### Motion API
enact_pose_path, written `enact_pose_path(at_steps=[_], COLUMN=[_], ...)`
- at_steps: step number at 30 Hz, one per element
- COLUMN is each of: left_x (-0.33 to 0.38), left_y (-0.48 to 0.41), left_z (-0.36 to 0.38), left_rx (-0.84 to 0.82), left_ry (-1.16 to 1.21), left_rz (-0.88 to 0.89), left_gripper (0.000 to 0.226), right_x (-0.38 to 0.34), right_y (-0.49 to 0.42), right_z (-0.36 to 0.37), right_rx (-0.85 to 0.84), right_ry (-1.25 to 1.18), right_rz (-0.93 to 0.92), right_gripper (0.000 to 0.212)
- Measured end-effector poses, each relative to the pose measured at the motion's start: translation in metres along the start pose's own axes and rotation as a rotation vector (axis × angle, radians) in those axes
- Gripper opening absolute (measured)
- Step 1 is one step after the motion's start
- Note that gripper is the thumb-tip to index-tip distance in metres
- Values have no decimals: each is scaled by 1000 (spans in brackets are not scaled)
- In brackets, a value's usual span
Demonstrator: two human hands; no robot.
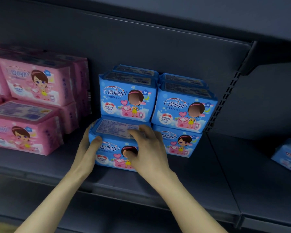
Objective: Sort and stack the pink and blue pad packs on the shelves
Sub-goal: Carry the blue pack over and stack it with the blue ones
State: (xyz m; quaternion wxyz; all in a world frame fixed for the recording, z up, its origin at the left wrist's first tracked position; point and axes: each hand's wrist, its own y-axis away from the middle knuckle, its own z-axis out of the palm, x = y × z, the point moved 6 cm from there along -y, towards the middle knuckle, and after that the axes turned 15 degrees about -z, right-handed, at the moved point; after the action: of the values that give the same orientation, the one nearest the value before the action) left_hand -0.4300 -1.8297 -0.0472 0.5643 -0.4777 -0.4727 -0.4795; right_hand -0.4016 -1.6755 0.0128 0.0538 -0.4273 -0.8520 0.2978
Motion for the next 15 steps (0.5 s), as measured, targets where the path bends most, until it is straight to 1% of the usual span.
enact_pose_path(at_steps=[4, 7, 12, 15], left_x=[-2, -3, -4, -4], left_y=[-1, -3, -6, -7], left_z=[-1, -2, -4, -5], left_rx=[7, 16, 16, 22], left_ry=[11, -1, 5, 9], left_rz=[-10, -12, -38, -48], left_gripper=[74, 66, 53, 51], right_x=[-1, -1, -1, -2], right_y=[1, 1, -1, -1], right_z=[0, 2, 2, 3], right_rx=[53, 72, 68, 58], right_ry=[43, 53, 45, 38], right_rz=[-23, -21, -9, -7], right_gripper=[45, 46, 45, 45])
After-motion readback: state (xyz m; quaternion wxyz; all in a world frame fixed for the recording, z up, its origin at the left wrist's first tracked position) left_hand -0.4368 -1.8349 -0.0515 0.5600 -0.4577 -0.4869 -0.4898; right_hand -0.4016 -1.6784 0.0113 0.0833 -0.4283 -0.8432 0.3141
